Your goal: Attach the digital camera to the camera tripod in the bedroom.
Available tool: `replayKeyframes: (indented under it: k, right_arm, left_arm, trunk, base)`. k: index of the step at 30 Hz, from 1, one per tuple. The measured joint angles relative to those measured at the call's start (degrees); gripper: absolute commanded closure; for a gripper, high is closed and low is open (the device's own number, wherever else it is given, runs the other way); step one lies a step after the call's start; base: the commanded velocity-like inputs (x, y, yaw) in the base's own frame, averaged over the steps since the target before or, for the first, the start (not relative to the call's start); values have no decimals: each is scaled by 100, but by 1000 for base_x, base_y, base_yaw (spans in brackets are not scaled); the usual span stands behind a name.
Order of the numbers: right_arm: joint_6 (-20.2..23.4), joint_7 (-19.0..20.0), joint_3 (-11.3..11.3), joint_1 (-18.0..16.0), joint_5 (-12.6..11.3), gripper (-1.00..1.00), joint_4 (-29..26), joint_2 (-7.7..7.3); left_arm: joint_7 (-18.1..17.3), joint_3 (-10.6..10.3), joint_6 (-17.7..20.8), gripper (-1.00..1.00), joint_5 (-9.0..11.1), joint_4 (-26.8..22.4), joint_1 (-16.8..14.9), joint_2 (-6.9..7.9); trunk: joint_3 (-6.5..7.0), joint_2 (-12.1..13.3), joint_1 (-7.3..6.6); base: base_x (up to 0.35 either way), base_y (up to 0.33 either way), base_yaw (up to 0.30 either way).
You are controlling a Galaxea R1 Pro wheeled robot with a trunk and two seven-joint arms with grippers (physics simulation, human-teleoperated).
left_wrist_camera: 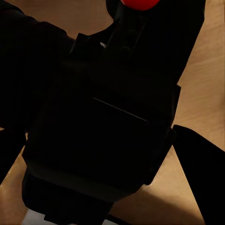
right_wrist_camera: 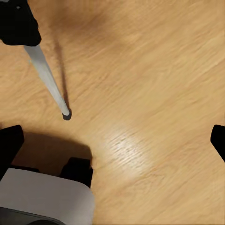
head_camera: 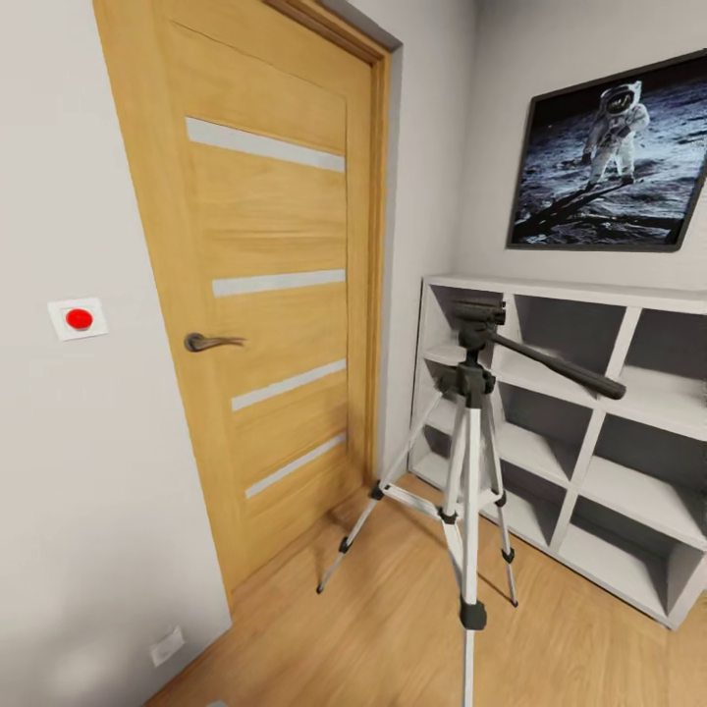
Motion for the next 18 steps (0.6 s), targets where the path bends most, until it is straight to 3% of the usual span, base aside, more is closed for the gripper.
replayKeyframes:
  k: [11,18]
  right_arm:
    - [-8,-2,0,0,-7,-100,0,-13]
    - [4,-3,1,0,-7,-100,0,-24]
  left_arm:
    - [38,9,-6,100,-2,-1,0,0]
    - [49,7,-8,100,-1,0,0,0]
  trunk:
    - [0,0,0]
    - [0,0,1]
  base:
    - [188,314,-249]
    - [107,55,-262]
